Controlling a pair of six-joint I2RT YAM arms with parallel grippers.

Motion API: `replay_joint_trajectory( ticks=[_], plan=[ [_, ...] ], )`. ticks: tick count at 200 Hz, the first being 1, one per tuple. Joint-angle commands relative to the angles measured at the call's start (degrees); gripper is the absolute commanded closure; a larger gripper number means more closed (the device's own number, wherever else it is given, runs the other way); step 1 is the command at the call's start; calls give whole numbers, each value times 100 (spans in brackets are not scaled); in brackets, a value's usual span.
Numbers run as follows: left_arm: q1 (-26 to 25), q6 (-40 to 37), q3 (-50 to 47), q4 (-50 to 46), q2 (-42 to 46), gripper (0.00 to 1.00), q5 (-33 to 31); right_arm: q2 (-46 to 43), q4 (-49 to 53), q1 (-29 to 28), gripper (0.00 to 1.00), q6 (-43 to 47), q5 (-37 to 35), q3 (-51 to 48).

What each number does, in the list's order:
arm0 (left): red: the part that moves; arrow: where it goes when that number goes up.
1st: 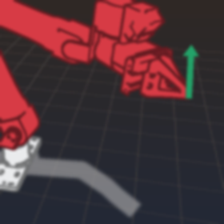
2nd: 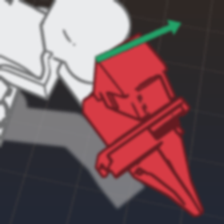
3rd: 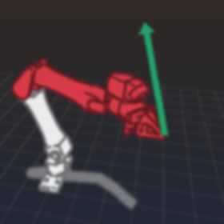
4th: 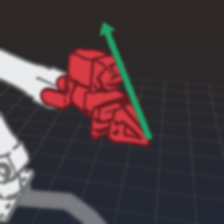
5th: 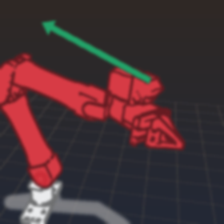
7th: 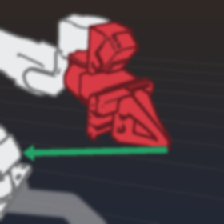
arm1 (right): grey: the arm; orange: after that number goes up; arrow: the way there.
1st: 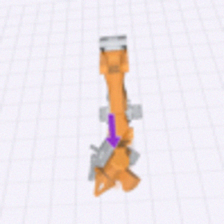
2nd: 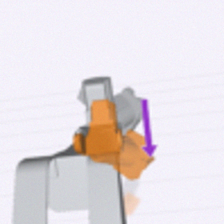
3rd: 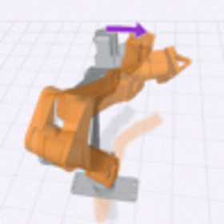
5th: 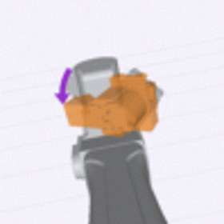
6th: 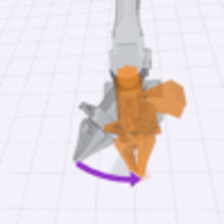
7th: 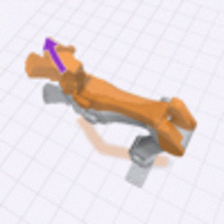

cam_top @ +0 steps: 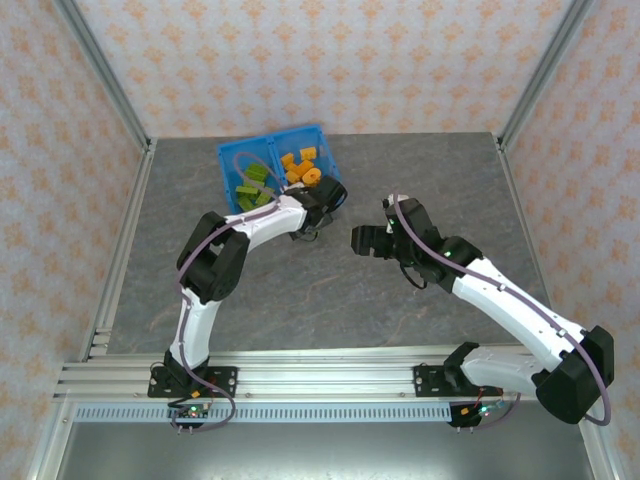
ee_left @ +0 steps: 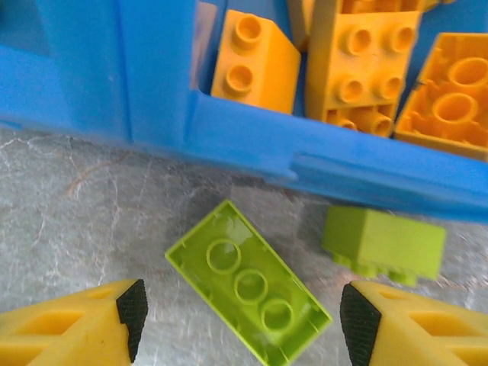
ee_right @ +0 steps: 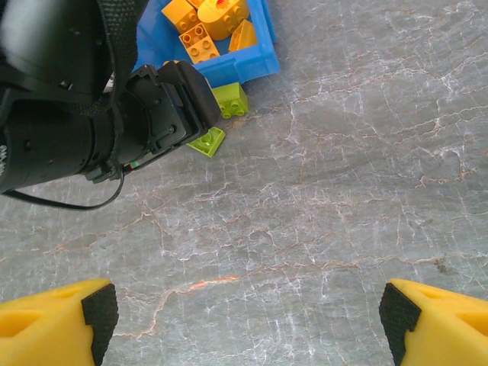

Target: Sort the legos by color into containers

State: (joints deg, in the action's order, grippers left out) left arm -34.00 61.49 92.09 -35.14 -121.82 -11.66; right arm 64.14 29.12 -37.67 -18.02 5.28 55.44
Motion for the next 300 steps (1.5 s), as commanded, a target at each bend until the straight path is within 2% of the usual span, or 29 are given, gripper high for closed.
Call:
replay_joint_trajectory(
  ticks=[1,60,75,112,140,150,163,176,186,208,231,258,284,300],
  plan=[
    [78,23,94,-70,-189,29,161,-88,14,23,9,-39,-172,-68],
    [139,-224,-75,185,-327,31,329,-86,37,19,9,-58,-130,-61],
    [138,-230,-133,141,-320,35,390,-86,41,19,10,-61,-158,-51],
    [131,-340,-558,260,-66,54,613,-59,48,21,9,-76,-175,18],
    [45,-873,-746,-48,195,55,769,-33,136,23,9,-44,-169,98],
    [-12,-1095,-867,-141,369,51,652,-13,146,23,9,-30,-142,85],
    [-88,-1401,-1071,-115,687,40,498,27,155,23,9,-51,-89,71],
    [-149,-1774,-1244,48,944,27,625,67,122,21,9,-92,-16,54],
    [-189,-2058,-1213,-26,975,21,788,74,94,23,9,-113,25,55],
    [-316,-2422,-1114,-288,889,19,872,70,93,23,9,-99,26,81],
    [-392,-2589,-1244,-17,884,14,1200,81,112,21,9,-122,14,68],
    [-405,-2134,-1170,-536,718,8,675,58,148,18,9,-165,71,77],
    [-406,-1788,-1531,-84,748,6,882,11,157,23,9,-166,41,37],
    [-401,-1820,-1441,-65,593,9,912,-5,202,23,9,-167,61,76]
  ],
)
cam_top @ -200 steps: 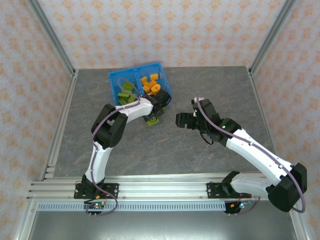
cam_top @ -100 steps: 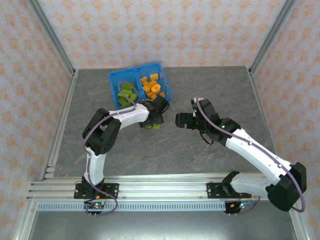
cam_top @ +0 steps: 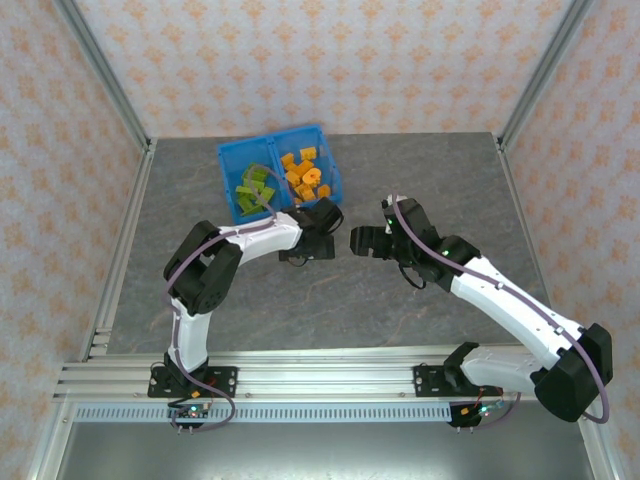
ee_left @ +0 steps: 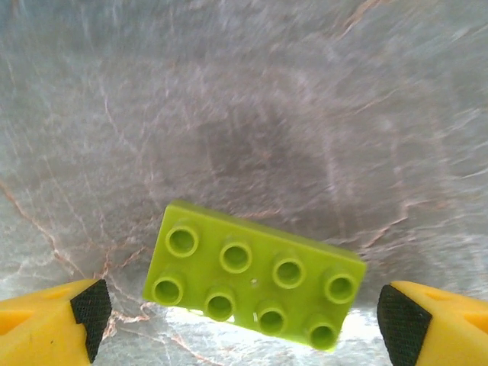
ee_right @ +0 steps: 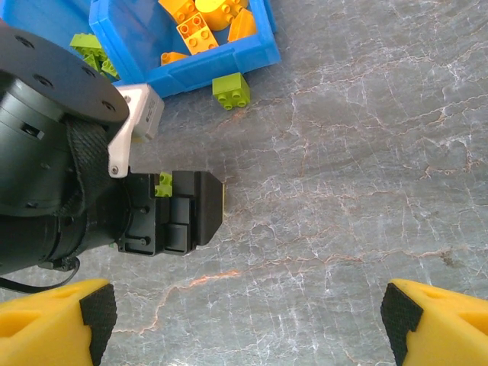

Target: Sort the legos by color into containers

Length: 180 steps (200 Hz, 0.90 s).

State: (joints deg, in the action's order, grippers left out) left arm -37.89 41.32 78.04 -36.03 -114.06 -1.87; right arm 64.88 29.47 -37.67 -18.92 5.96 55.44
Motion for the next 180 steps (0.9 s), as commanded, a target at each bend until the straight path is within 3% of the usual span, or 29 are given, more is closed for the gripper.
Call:
replay_joint_trajectory(
  ticks=[1,19,32,46,71,94,110,180],
  plan=[
    [-15,190,-22,21,-198,9,-68,-79,167,23,9,-77,-7,76],
    [-15,68,56,7,-404,16,62,-111,221,22,9,-68,-31,107],
    [-17,69,21,35,-475,27,112,-155,242,18,9,-68,-73,91],
    [-17,82,-45,44,-479,34,133,-187,240,23,8,-97,-98,68],
    [-17,102,-161,24,-338,43,110,-169,256,18,8,-33,322,70],
    [-1,127,-218,20,33,44,-33,-24,452,23,4,189,1307,182],
    [42,131,-193,-4,318,45,-147,104,721,18,6,206,1626,305],
    [674,-109,103,-494,1861,46,-1205,-314,362,23,4,-75,1292,116]
  ],
)
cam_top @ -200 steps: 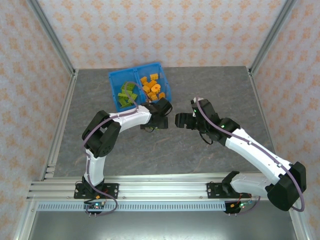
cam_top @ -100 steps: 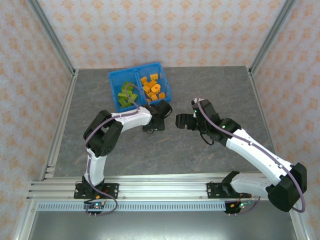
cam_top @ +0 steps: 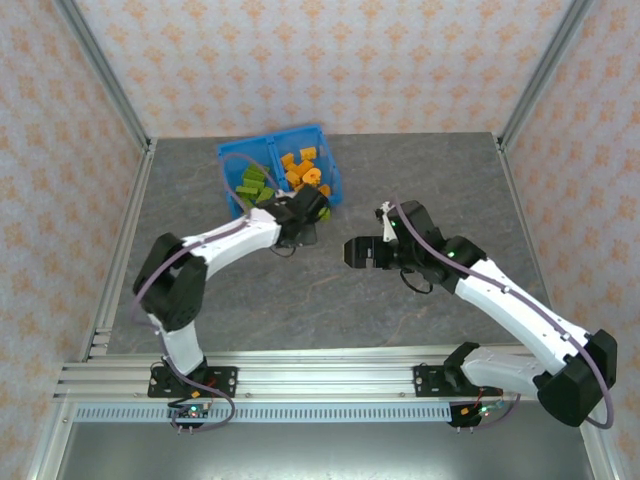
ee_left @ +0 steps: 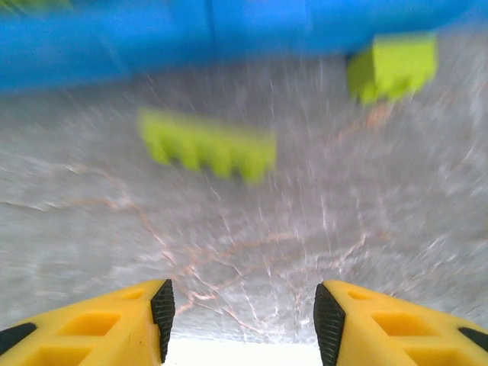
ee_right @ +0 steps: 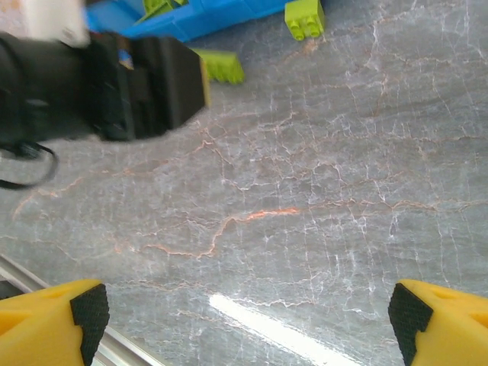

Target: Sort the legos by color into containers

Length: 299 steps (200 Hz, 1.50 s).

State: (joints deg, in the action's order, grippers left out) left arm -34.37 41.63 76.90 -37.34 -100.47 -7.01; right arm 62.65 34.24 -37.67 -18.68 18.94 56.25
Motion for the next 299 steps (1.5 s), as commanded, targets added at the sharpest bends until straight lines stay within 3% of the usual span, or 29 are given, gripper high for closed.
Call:
replay_joint_trajectory(
  ticks=[1,18,38,64,92,139,154,204,245,299],
  plan=[
    [337,-147,223,-371,510,46,-694,-89,-117,23,4,-95,-1,31],
    [617,-272,319,-414,598,44,-675,-70,-155,23,4,-121,-2,7],
    [685,-388,420,-480,434,27,-465,-71,-154,19,4,-133,-44,-26],
    [547,117,-110,212,257,20,410,-54,-189,23,4,-169,-103,-78],
    [365,784,-278,578,-239,12,859,18,-192,22,4,-159,-59,-53],
    [261,1238,-45,497,-1177,10,932,37,-76,23,4,-90,-101,-17],
    [280,1252,-52,454,-1331,14,808,26,-75,21,4,-98,-83,-51],
    [285,1197,-363,351,-1282,49,634,-10,47,23,4,-87,-27,-16],
    [315,933,-707,298,-797,70,597,72,42,23,4,-93,406,-104],
    [616,449,-285,-206,425,75,-420,81,-72,22,4,-167,698,-92]
  ],
)
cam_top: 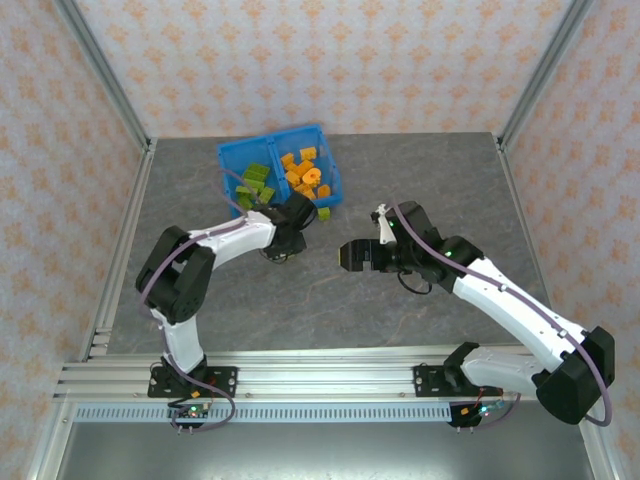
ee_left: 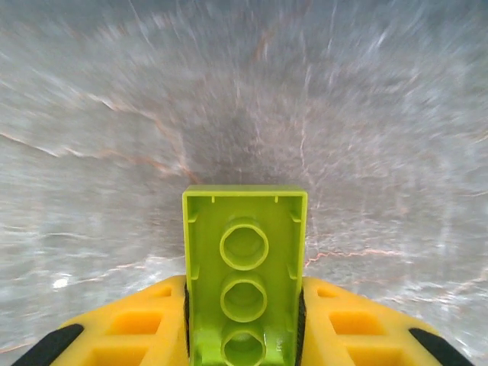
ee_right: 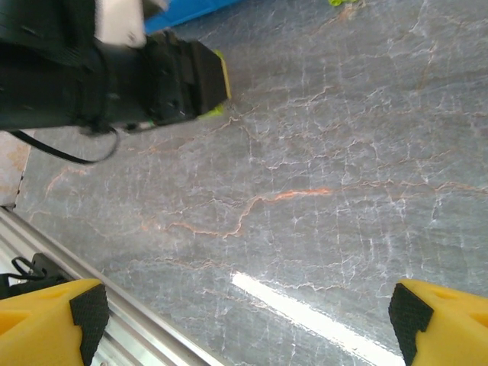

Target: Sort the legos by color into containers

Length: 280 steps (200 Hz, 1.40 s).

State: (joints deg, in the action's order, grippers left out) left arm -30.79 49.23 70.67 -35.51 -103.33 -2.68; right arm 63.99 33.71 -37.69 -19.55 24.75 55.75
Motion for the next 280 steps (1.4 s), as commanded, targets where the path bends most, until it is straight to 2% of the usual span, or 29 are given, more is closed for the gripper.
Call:
replay_joint_trajectory(
  ticks=[1,23,52,69,111,130,172,192,225,248,266,280],
  plan=[
    [266,-323,353,-397,723,75,-882,-53,-30,25,4,-77,117,-44],
    [631,-650,816,-558,761,75,-1332,-53,-101,25,4,-116,41,-42],
    [1106,-1034,1590,-633,135,75,-1664,-53,-124,24,4,-137,-26,-59],
    [1319,-1170,2014,-574,-336,74,-1442,-86,-81,23,4,-155,-58,-55],
    [1586,-1077,2544,-552,-1149,60,-949,-200,3,19,4,-157,-163,-62],
    [1602,-1039,2540,-524,-1127,52,-831,-198,25,25,4,-143,-171,-47],
    [1569,-1039,2327,-515,-410,47,-479,-133,-73,23,4,-161,-187,-29],
    [1285,-1031,2083,-417,141,46,-321,-97,-149,20,4,-206,-302,-43],
    [99,-828,1765,-125,470,45,-806,-210,-375,23,4,-354,-640,-114],
    [-524,-581,1753,279,-34,41,-1031,-322,-389,24,3,-382,-718,-137],
    [-716,-283,2149,225,-753,33,-907,-393,-273,23,4,-374,-765,-134],
    [-814,-121,2404,255,-1248,30,-1060,-470,-220,23,3,-374,-817,-164]
  ],
)
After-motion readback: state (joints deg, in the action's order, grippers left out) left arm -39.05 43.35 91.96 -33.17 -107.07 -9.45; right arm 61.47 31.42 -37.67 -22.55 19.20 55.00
